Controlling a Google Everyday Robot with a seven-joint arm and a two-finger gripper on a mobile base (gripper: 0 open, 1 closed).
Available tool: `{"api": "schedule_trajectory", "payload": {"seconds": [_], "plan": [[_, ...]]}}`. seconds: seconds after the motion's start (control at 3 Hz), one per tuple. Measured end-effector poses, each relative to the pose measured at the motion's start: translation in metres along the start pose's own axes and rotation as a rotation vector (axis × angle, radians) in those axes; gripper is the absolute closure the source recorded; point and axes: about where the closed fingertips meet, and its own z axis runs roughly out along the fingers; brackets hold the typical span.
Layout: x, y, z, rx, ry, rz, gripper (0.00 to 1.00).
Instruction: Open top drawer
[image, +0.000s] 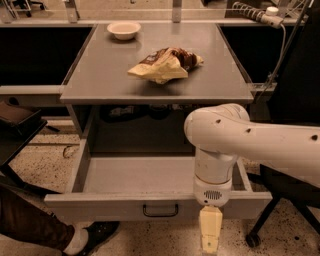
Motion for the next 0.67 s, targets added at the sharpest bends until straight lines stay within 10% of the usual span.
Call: {"api": "schedule_trajectory", "payload": {"seconds": [0.67], "plan": [[0.0038,0.0118,0.0033,-0.031,0.010,0.007,0.00]]}}
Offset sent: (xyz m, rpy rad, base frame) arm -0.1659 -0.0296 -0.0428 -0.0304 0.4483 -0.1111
